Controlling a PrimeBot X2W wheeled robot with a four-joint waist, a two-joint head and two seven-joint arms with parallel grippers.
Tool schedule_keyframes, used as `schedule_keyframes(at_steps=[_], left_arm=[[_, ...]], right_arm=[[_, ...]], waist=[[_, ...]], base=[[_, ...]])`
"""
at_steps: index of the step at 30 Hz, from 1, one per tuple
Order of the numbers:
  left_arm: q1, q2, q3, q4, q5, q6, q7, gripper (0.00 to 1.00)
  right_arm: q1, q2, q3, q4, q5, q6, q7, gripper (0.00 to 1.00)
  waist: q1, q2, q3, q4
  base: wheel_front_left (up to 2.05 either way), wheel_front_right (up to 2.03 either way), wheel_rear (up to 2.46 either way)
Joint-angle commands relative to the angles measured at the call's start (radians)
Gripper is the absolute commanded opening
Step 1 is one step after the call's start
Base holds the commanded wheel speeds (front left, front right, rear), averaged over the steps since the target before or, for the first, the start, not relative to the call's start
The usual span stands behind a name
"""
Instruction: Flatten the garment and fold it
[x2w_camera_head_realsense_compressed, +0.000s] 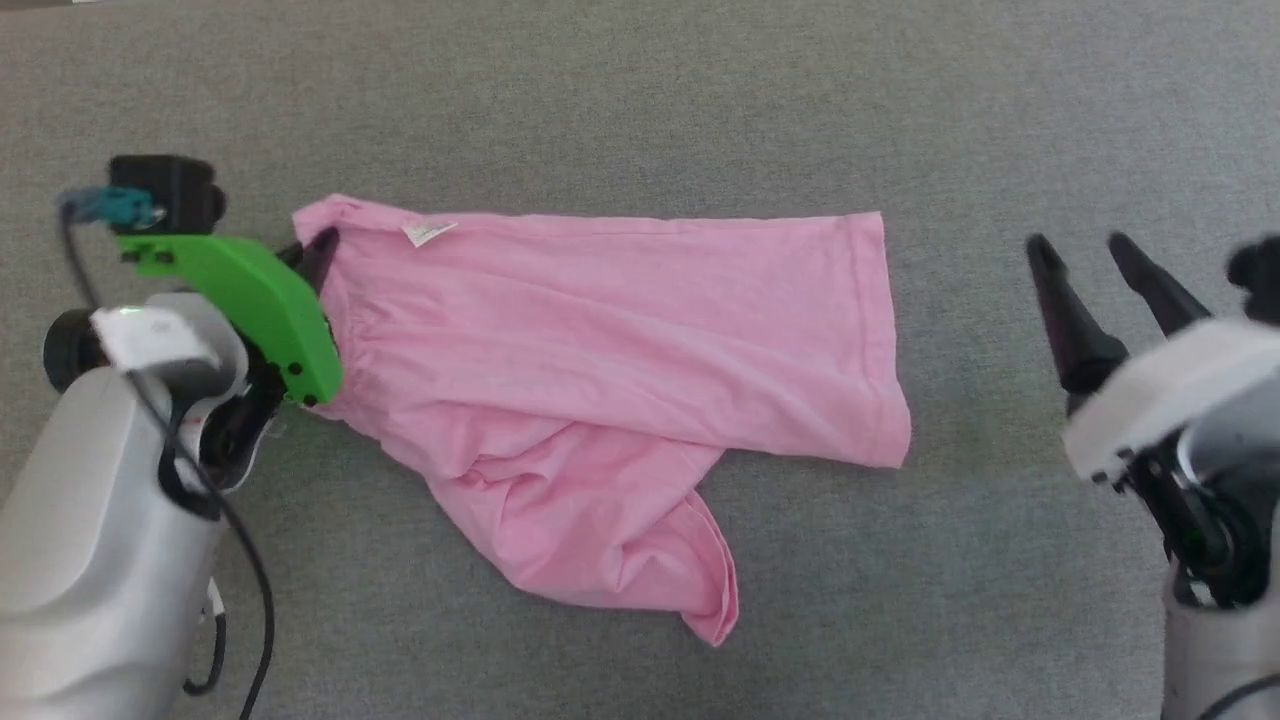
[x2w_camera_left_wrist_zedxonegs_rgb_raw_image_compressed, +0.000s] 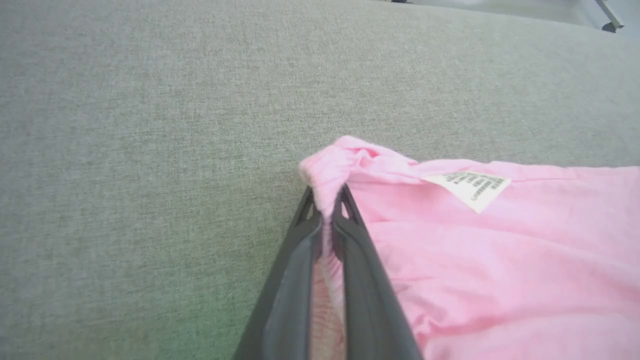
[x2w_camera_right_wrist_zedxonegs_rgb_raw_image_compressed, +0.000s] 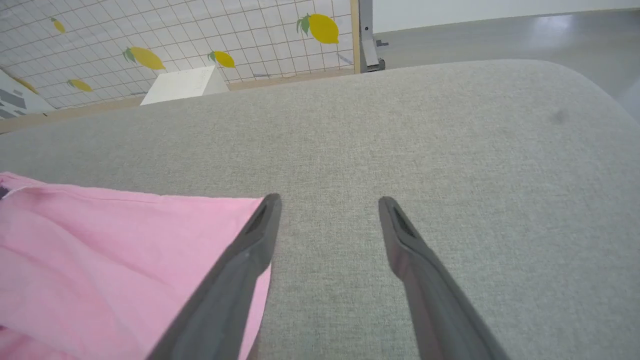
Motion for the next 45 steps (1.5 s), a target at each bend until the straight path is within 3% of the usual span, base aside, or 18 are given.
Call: schedule_keyframes(at_steps=[1,10,17,24,25,27,35,45], left_arm=[[0.035,-0.006,0.021,-0.04,-0.019,0.007,-0.035,0.0],[0.186,0.003,0.046,-0.281,-0.006,0.038,-0.126,0.0],[0.213,0.001,0.022,-0.319,0.007,0.04,-0.13,0.0],[0.206,-0.001,0.017,-0.309,0.006,0.033,-0.139,0.0],[0.203,-0.002,0.016,-0.307,0.005,0.031,-0.141,0.0],[0.2,-0.002,0.015,-0.303,0.003,0.027,-0.144,0.0],[0.174,-0.007,0.02,-0.281,-0.008,0.01,-0.166,0.0],[-0.057,-0.023,0.084,-0.205,-0.109,-0.067,-0.17,0.0]], right_arm=[[-0.043,0.001,0.021,-0.001,-0.036,-0.001,0.038,1.0],[-0.298,0.001,0.133,0.224,-0.216,-0.001,0.262,1.0],[-0.392,0.001,0.181,0.422,-0.294,-0.001,0.32,1.0],[-0.413,0.001,0.216,0.504,-0.311,-0.001,0.356,1.0],[-0.416,0.001,0.219,0.512,-0.308,-0.001,0.357,0.32],[-0.423,0.001,0.222,0.522,-0.299,-0.001,0.347,0.0],[-0.457,0.001,0.204,0.536,-0.236,-0.001,0.315,0.0],[-0.671,0.001,0.093,0.55,0.074,-0.001,0.302,0.0]], waist=[[0.0,0.0,0.004,0.004],[0.0,0.0,0.038,0.055],[0.0,0.0,0.071,0.085],[0.0,0.0,0.09,0.094],[0.0,0.0,0.093,0.095],[0.0,0.0,0.096,0.094],[0.0,0.0,0.08,0.088],[0.0,0.0,0.042,0.1]], base=[[0.0,0.0,0.0],[0.0,0.0,0.0],[0.0,0.0,0.0],[0.0,0.0,0.0],[0.0,0.0,0.0],[0.0,0.0,0.0],[0.0,0.0,0.0],[0.0,0.0,0.0]])
